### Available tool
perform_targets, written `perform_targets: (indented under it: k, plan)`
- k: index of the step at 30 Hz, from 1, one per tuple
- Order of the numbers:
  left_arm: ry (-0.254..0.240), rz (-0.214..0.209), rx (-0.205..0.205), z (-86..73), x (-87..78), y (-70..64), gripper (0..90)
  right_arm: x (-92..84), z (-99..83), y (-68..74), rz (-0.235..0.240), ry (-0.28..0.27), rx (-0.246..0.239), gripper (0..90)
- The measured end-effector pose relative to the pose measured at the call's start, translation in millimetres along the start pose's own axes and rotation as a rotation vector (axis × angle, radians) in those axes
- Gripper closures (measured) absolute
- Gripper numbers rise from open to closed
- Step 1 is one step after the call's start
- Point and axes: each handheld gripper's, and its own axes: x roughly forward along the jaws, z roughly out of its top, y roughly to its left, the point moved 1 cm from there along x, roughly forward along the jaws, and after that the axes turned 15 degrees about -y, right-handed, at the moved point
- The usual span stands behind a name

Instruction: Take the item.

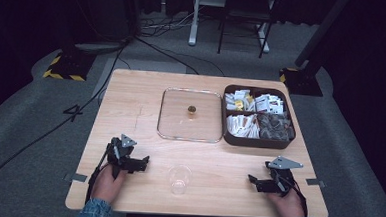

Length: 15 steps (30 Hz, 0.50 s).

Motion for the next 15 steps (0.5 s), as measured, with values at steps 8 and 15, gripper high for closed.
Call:
perform_targets:
  k: [8,15]
  plan:
    - [0.000,0.000,-0.001,0.0,0.0,-0.1,0.0,0.0,0.1,0.3,-0.009,-0.001,0.003,11.6]
    - [0.000,0.001,0.000,0.0,0.0,-0.1,0.0,0.0,0.2,0.3,-0.011,-0.001,0.004,11.7]
